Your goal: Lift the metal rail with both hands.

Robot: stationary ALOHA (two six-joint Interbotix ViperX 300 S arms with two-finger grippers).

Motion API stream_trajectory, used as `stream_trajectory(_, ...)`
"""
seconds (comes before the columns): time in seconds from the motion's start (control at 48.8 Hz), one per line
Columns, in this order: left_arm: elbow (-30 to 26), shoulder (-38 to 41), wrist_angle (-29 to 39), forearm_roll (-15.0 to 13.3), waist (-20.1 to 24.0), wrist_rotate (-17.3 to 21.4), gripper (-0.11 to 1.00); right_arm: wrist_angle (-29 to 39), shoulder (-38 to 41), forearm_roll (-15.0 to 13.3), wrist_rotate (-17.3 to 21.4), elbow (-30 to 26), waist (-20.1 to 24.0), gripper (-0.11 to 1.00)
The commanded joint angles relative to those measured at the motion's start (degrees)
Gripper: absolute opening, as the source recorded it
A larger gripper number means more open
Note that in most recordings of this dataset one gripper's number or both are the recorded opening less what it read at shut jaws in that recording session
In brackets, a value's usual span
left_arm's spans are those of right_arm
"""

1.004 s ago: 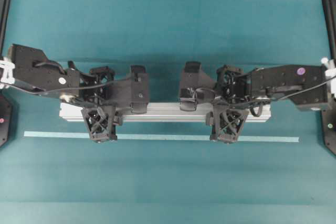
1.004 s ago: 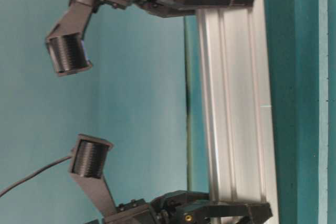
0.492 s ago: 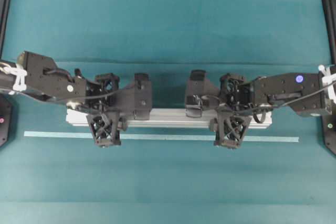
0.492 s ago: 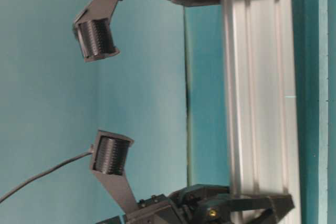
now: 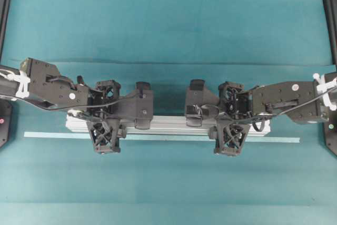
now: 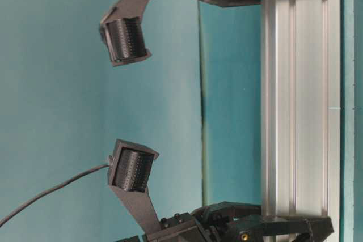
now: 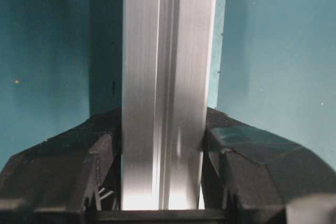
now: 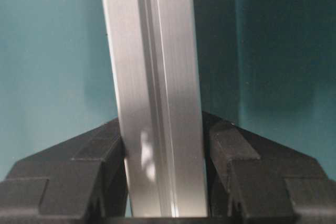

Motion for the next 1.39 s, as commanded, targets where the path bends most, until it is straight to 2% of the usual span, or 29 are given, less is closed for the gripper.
stream_trajectory(0.0,-0.3,-0.5,-0.2,-0.1,-0.3,-0.2,0.36,-0.2,0.1,0.3,0.3,0.0,0.3,0.39)
stream_trajectory(0.225,-0.4,-0.5,-0.4,-0.1,-0.9,-0.3,0.36,-1.8,0.5,0.2,0.3,0.3,0.3,0.39)
stream_trajectory(0.348,-0.2,-0.5,-0.4,0.0,-1.1,-1.8,0.36,-2.3,1.0,0.3,0.3,0.3,0.0,0.39)
stream_trajectory(1.372,1.6,-0.4,-6.0,-0.1,-0.7,-1.3,0.36,-2.3,0.8,0.0,-0.4,1.4,-1.8,0.39)
